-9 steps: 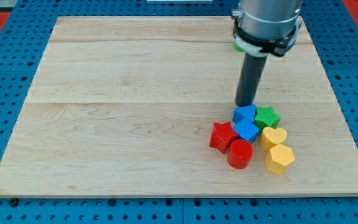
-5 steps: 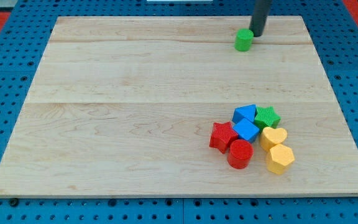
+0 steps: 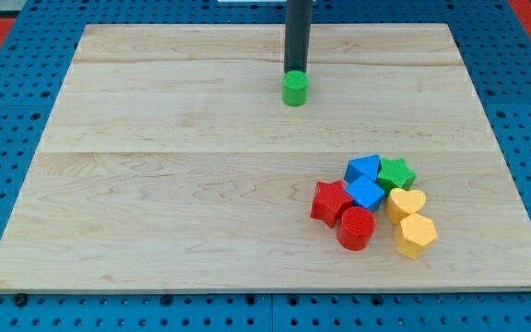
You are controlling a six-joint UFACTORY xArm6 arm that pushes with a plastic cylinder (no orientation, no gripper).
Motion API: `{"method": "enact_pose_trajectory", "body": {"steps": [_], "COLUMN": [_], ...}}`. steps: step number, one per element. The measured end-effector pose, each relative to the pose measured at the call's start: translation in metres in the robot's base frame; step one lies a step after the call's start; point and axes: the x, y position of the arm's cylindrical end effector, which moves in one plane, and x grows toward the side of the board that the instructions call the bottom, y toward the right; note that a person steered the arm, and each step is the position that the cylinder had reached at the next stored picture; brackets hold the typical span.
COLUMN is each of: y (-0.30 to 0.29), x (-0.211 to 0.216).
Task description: Slide the green circle to the group of blocks
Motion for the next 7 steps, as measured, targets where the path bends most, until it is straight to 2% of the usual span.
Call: {"method": "enact_pose_trajectory", "body": {"steps": [2,4,5,6,7], "y": [-0.025,-0.014,-0.009,-0.004,0.027], "x": [0.042,0.111,0.104,0.08,0.088]}}
